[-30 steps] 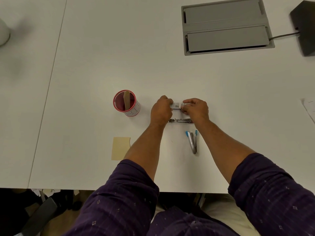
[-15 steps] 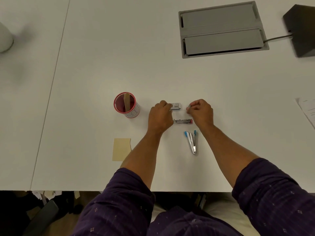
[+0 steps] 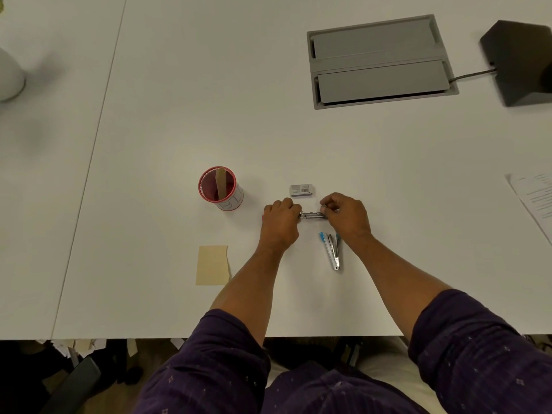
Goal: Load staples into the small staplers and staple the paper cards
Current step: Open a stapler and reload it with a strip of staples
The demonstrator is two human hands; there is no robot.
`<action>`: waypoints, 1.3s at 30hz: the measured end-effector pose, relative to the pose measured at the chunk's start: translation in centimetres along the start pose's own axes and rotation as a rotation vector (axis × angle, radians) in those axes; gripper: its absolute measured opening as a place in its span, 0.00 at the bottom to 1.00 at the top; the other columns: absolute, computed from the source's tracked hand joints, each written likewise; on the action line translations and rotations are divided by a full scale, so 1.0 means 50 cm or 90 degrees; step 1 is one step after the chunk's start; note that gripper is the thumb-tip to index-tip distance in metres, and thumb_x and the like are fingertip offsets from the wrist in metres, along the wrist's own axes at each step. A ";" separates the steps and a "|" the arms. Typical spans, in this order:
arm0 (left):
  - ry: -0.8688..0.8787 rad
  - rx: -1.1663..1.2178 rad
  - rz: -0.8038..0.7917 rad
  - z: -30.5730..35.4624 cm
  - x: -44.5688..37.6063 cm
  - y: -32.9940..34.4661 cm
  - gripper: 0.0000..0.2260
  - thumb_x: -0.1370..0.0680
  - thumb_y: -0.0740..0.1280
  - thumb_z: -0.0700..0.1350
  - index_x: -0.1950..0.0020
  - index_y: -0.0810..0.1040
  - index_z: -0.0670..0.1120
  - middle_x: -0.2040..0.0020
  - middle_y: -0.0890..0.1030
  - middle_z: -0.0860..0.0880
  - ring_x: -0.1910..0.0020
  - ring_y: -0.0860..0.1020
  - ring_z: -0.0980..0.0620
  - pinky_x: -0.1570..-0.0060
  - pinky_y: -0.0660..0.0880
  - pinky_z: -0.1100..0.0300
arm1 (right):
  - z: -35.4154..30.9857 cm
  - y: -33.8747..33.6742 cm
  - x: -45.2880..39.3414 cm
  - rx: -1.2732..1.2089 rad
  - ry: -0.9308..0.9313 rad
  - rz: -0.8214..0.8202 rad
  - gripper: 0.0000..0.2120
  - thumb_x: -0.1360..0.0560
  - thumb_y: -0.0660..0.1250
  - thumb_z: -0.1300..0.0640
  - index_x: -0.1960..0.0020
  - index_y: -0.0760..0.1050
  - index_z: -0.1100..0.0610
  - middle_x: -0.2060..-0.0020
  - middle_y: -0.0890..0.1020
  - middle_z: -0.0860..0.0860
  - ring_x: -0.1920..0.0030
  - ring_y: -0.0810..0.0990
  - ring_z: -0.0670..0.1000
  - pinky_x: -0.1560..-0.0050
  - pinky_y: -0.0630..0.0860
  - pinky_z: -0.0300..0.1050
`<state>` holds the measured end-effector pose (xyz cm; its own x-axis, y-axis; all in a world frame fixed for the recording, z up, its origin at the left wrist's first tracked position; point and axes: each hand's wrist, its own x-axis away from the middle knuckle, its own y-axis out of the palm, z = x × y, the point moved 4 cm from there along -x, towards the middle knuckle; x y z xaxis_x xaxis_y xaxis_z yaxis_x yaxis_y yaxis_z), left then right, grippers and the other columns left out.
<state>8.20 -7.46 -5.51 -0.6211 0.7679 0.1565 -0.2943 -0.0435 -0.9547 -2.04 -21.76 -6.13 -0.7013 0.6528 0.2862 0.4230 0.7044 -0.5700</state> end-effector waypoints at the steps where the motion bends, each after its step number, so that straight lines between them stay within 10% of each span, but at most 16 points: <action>1: 0.005 -0.001 -0.005 0.003 -0.001 0.000 0.09 0.21 0.66 0.40 0.42 0.79 0.46 0.46 0.78 0.47 0.48 0.75 0.47 0.47 0.70 0.54 | 0.002 0.000 0.002 -0.005 -0.001 0.001 0.04 0.25 0.74 0.57 0.50 0.83 0.51 0.60 0.84 0.44 0.57 0.84 0.47 0.49 0.82 0.49; 9: 0.028 0.085 -0.009 0.018 0.020 -0.014 0.10 0.23 0.63 0.33 0.44 0.74 0.43 0.51 0.78 0.45 0.53 0.74 0.43 0.59 0.64 0.56 | 0.024 -0.042 0.011 -0.135 0.017 0.131 0.04 0.24 0.70 0.62 0.52 0.80 0.54 0.63 0.83 0.51 0.63 0.83 0.47 0.58 0.79 0.41; 14: 0.056 0.086 -0.004 0.020 0.035 -0.030 0.29 0.28 0.64 0.30 0.28 0.69 0.48 0.45 0.79 0.46 0.51 0.75 0.43 0.54 0.75 0.50 | 0.034 -0.043 0.012 -0.203 0.051 -0.021 0.04 0.23 0.72 0.63 0.50 0.85 0.59 0.62 0.86 0.57 0.65 0.85 0.50 0.58 0.83 0.45; 21: 0.085 0.052 0.006 0.025 0.049 -0.055 0.30 0.27 0.65 0.31 0.28 0.70 0.51 0.47 0.80 0.47 0.52 0.76 0.44 0.60 0.69 0.56 | 0.018 -0.041 0.028 -0.273 0.103 -0.091 0.08 0.22 0.71 0.66 0.44 0.82 0.67 0.57 0.85 0.67 0.61 0.84 0.57 0.54 0.83 0.51; 31: 0.075 0.058 0.007 0.016 0.047 -0.071 0.32 0.26 0.69 0.33 0.26 0.65 0.52 0.40 0.80 0.45 0.49 0.76 0.45 0.58 0.75 0.55 | -0.039 -0.068 0.024 -0.227 0.001 0.058 0.05 0.24 0.74 0.63 0.49 0.81 0.59 0.61 0.87 0.52 0.58 0.87 0.48 0.53 0.83 0.45; 39: 0.044 0.062 0.040 0.006 0.043 -0.092 0.21 0.25 0.71 0.36 0.39 0.66 0.50 0.56 0.82 0.45 0.64 0.70 0.51 0.74 0.58 0.64 | -0.099 -0.041 0.016 -0.172 -0.113 -0.021 0.04 0.23 0.73 0.58 0.48 0.82 0.52 0.57 0.87 0.43 0.54 0.85 0.40 0.56 0.77 0.31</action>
<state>8.03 -5.80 -0.70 -0.5901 0.8037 0.0770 -0.3276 -0.1512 -0.9326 -0.62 -21.28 -0.92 -0.7965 0.5862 0.1482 0.5188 0.7885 -0.3305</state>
